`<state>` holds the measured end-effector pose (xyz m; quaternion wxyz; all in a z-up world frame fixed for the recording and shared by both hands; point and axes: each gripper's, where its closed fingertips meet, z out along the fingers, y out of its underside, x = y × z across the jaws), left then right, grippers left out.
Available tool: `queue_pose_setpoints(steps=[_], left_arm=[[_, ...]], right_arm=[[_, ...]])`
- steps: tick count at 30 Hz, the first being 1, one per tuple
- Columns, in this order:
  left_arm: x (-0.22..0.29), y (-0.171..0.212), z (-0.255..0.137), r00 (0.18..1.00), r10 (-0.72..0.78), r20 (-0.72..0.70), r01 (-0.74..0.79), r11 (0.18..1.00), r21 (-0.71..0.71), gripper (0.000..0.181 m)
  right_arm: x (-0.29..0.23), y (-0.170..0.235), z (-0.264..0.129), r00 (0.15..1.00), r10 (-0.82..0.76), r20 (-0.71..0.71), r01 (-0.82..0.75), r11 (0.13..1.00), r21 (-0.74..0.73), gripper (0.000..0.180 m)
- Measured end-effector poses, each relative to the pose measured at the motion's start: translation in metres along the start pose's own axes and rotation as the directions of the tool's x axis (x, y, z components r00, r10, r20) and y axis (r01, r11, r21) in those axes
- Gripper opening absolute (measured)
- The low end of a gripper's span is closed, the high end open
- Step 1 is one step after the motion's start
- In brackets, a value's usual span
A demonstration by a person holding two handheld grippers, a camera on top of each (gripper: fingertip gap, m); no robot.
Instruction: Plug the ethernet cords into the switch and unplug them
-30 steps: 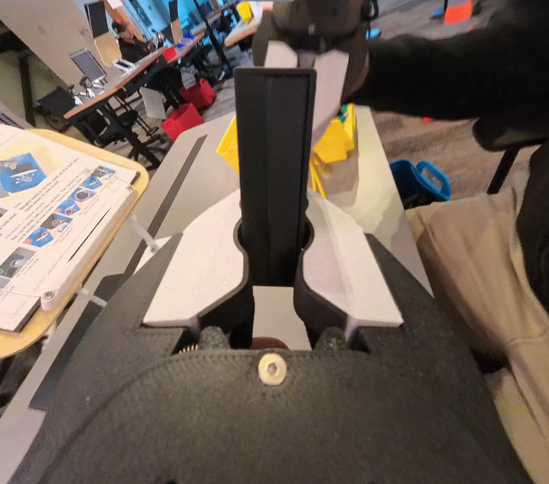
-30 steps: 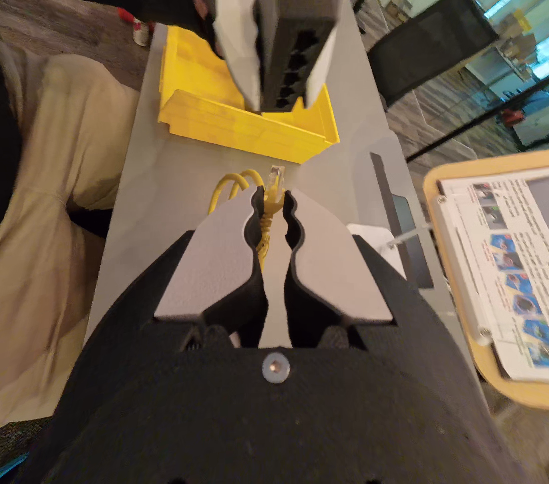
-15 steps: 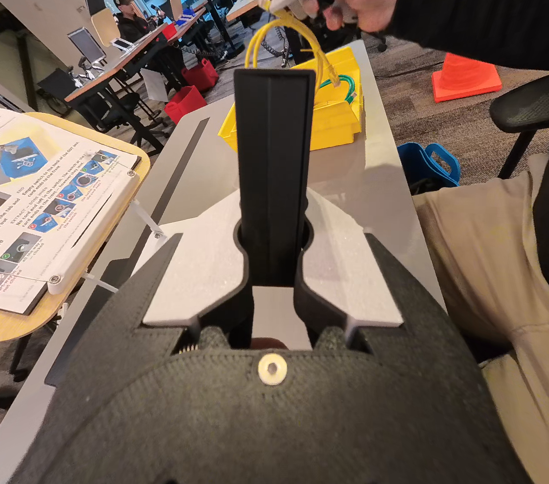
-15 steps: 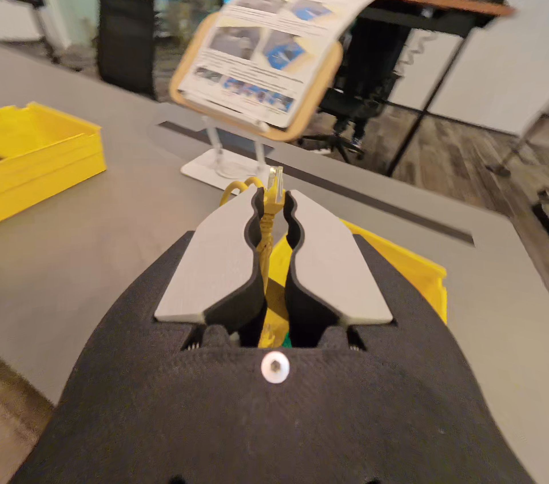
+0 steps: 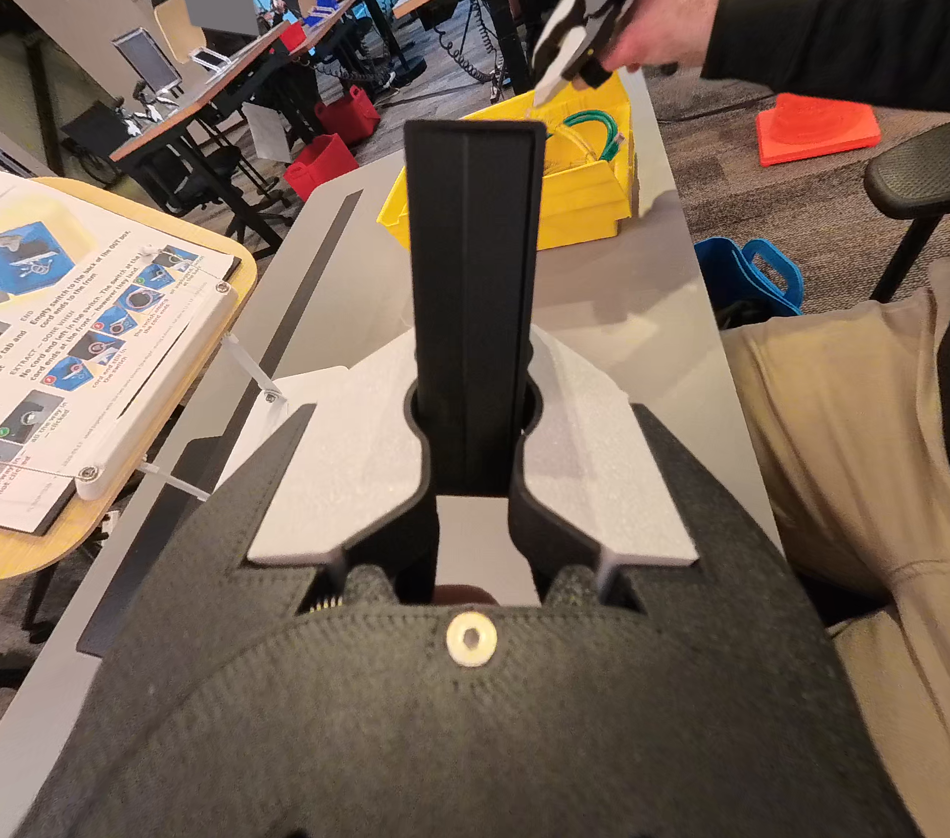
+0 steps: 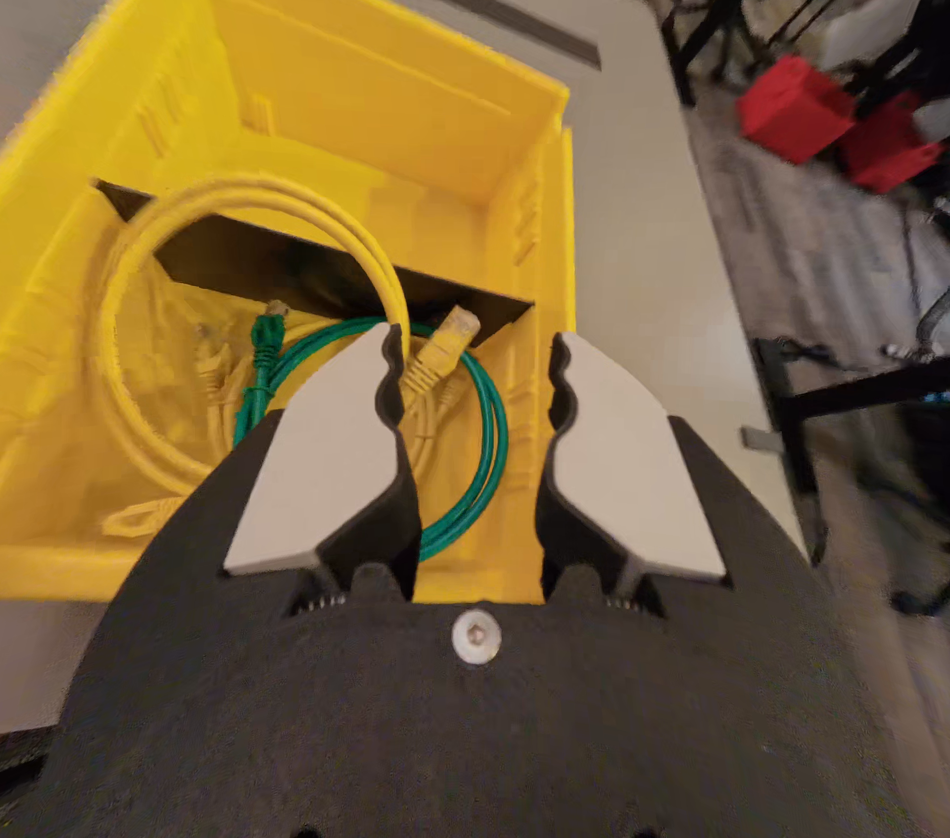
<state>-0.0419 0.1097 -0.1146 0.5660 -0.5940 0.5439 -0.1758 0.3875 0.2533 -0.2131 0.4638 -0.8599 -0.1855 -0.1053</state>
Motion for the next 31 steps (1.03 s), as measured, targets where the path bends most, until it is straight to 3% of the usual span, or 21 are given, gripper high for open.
queue_pose_setpoints(steps=[2,4,6,9,11,13,15,18,24,26,28,31], left_arm=[[0.001,-0.001,0.001,1.000,-0.002,-0.001,0.002,1.000,0.009,0.029],[0.004,-0.001,0.004,1.000,0.002,-0.011,-0.002,1.000,0.004,0.030],[0.008,-0.001,0.008,1.000,0.000,-0.022,0.000,1.000,0.005,0.029],[0.018,0.001,0.016,0.999,-0.003,-0.052,0.003,1.000,-0.002,0.030],[0.026,0.003,0.022,0.997,0.001,-0.075,-0.002,1.000,-0.013,0.029],[0.032,0.005,0.026,0.996,0.006,-0.089,-0.008,1.000,-0.022,0.029],[0.036,0.005,0.028,0.994,0.004,-0.106,-0.006,1.000,-0.023,0.029],[0.041,0.009,0.031,0.992,0.002,-0.128,-0.006,1.000,-0.031,0.030],[0.044,0.006,0.033,0.986,-0.038,-0.161,0.035,0.999,-0.019,0.032],[0.037,0.016,0.031,0.987,-0.080,-0.143,0.070,0.995,-0.072,0.047],[0.027,0.020,0.024,0.989,-0.092,-0.115,0.085,0.994,-0.070,0.037],[0.012,0.022,0.016,0.993,-0.102,-0.065,0.097,0.992,-0.076,0.016]], right_arm=[[-0.012,-0.023,-0.016,0.998,-0.054,0.018,0.053,0.997,0.052,0.067],[-0.060,-0.063,-0.041,0.968,-0.177,0.177,0.140,0.969,0.205,0.067],[-0.137,-0.108,-0.087,0.850,-0.347,0.397,0.159,0.887,0.434,0.064],[-0.246,-0.145,-0.157,0.595,-0.588,0.548,0.124,0.740,0.661,0.062],[-0.301,-0.155,-0.190,0.442,-0.694,0.568,0.084,0.662,0.745,0.060],[-0.337,-0.162,-0.209,0.343,-0.742,0.575,0.044,0.625,0.780,0.059],[-0.357,-0.166,-0.222,0.287,-0.799,0.529,0.016,0.556,0.831,0.045],[-0.375,-0.168,-0.218,0.285,-0.860,0.424,0.076,0.462,0.884,0.029],[-0.370,-0.167,-0.216,0.240,-0.843,0.481,0.073,0.510,0.857,0.027],[-0.354,-0.170,-0.211,0.283,-0.844,0.456,0.121,0.503,0.856,0.028],[-0.321,-0.179,-0.192,0.367,-0.806,0.463,0.177,0.550,0.816,0.027],[-0.243,-0.189,-0.135,0.562,-0.710,0.425,0.320,0.660,0.680,0.027]])
